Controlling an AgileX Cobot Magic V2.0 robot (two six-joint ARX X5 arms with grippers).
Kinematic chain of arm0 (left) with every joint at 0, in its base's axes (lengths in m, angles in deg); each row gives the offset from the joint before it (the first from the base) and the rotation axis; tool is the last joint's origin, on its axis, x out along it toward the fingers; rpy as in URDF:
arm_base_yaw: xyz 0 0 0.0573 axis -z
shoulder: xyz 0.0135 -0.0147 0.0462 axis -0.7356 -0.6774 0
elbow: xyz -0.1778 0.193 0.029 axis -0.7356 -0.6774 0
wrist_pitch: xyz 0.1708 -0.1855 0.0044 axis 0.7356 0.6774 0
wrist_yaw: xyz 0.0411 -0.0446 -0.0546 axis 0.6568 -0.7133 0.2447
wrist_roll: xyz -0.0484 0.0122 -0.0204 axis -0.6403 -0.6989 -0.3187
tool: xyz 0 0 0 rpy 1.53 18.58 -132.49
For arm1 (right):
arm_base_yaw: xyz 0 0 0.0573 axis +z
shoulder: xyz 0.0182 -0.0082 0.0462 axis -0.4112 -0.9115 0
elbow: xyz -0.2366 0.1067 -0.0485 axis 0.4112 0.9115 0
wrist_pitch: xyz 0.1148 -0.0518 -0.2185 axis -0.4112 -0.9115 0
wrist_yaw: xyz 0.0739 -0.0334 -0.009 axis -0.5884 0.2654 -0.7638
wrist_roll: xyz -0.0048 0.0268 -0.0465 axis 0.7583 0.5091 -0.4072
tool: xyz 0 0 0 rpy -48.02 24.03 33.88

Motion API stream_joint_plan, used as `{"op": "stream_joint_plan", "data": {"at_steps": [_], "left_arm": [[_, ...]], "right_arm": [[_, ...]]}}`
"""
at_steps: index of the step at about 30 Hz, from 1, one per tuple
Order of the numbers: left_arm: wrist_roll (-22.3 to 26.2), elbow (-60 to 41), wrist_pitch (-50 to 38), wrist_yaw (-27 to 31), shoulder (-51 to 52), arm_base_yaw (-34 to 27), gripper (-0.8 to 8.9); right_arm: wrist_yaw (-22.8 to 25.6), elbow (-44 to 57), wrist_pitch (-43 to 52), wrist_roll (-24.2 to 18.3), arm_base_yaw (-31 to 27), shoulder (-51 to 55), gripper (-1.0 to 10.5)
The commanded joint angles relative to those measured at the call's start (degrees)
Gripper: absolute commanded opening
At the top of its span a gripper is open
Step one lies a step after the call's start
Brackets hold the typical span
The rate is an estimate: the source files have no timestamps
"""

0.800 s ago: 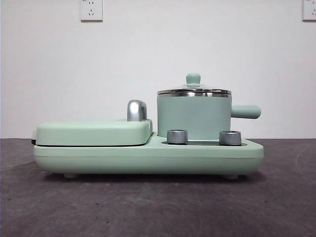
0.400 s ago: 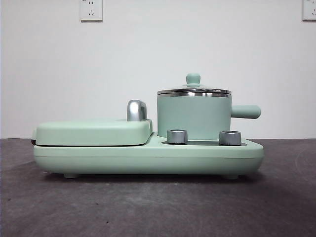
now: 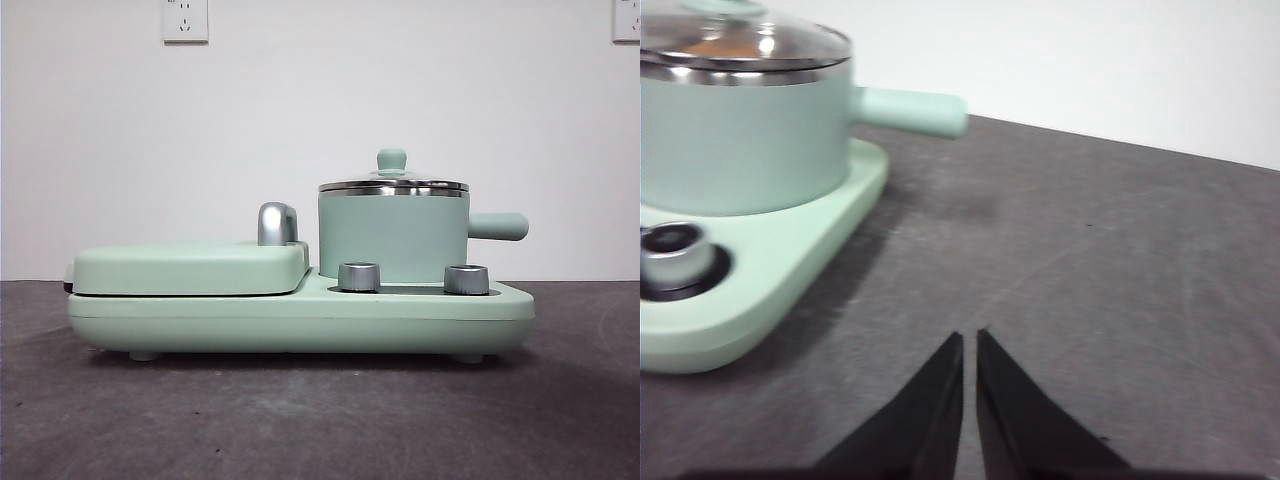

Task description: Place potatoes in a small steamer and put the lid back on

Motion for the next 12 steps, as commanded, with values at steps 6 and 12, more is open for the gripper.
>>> {"op": "stream_joint_plan", "data": {"at_steps": [6,12], "left_arm": [[-0.22,-1.11,-0.87,0.13,0.07,-0.09,0.06],[-0.22,-1.11,-0.87,0.13,0.07,-0.09,0.06]], "right_arm": [[0.39,0.26,1.55,0.9,-1.2,0.0,0.2],[0.42,0.24,1.55,0.9,-1.2,0.0,0.2]]}}
